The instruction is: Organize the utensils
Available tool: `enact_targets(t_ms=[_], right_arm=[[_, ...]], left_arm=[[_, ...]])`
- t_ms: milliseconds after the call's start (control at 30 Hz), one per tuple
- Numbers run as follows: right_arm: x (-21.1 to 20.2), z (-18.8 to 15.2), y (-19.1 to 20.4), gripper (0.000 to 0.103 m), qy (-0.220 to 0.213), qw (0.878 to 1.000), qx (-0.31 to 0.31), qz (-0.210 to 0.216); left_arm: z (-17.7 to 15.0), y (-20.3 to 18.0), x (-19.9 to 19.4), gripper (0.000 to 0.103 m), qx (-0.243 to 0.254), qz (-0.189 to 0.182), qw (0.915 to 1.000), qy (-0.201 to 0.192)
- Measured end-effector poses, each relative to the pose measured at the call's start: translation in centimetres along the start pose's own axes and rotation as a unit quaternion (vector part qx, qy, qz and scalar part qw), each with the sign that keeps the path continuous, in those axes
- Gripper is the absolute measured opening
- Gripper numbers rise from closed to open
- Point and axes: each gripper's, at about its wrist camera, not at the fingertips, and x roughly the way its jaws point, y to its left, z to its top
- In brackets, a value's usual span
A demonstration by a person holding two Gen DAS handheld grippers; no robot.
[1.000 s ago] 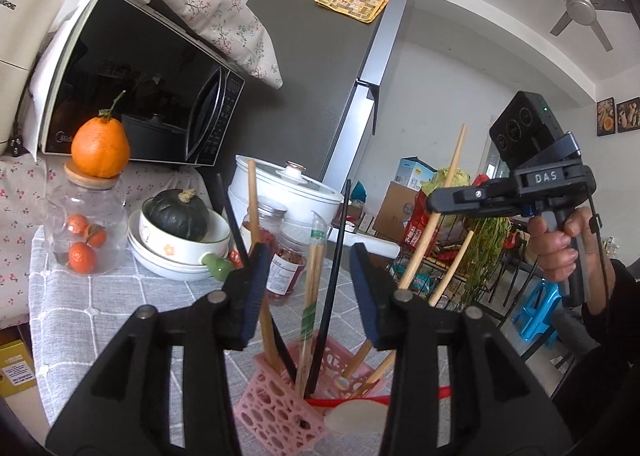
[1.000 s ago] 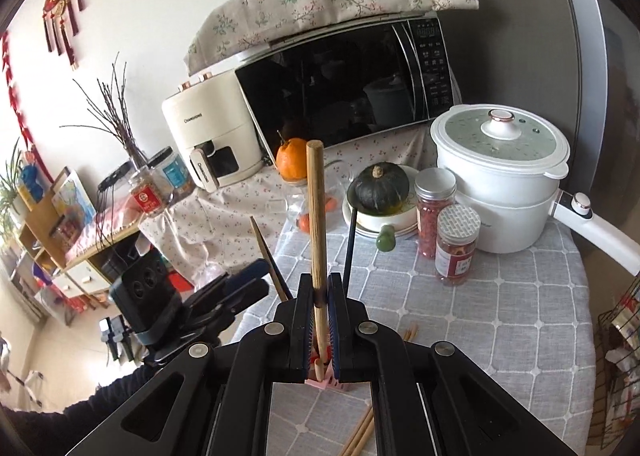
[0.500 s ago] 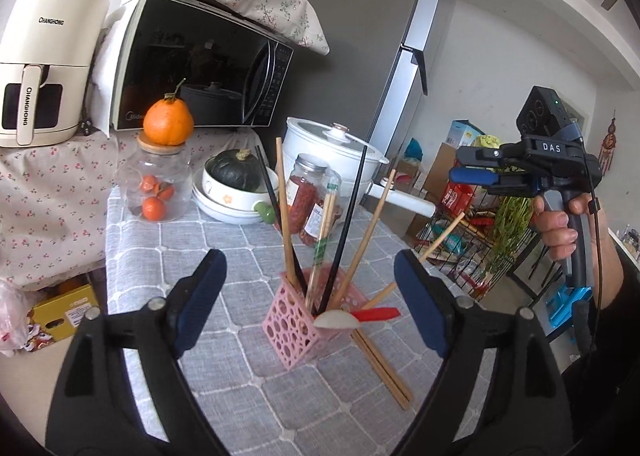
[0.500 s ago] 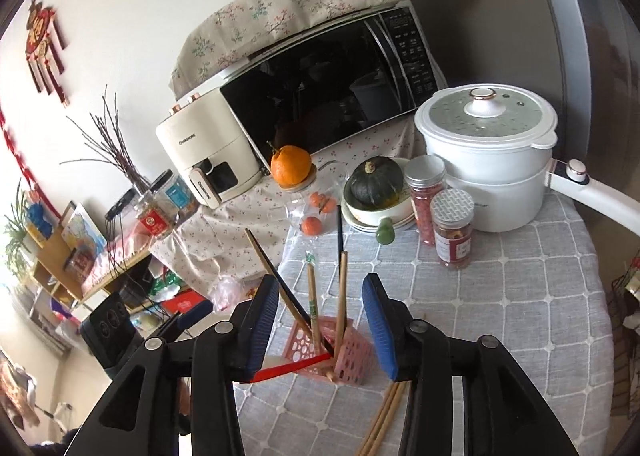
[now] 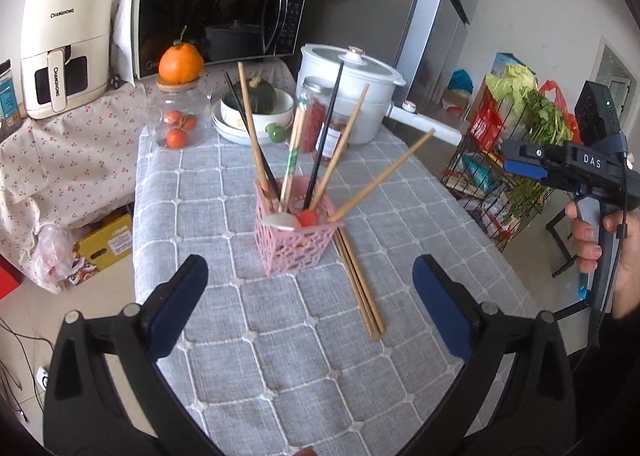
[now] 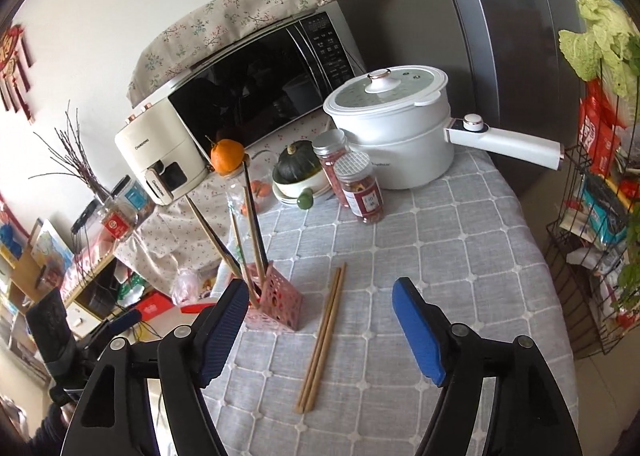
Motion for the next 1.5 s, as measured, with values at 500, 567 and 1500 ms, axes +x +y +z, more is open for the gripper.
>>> enact_targets(t_ms=[500, 567, 1500], right_arm=[[1.2, -2.6, -2.8, 0.085, 0.025, 0.998, -0.003, -0.063], [1.7, -2.8, -2.7, 0.085, 0.029, 0.997, -0.008, -0.069], [16.6, -5.9, -4.7, 0.04, 0.173, 0.984, 0.035, -0.006]], left_arm=[[-2.0, -5.3, 3.4, 0.102, -0.038, 0.069, 0.9896, 0.12], [-2.0, -5.6, 4.0, 0.102, -0.054, 0.072, 0.9885, 0.122], [-2.9, -2.6, 7.9, 0.089, -0.107, 0.034, 0.9851, 0.13]])
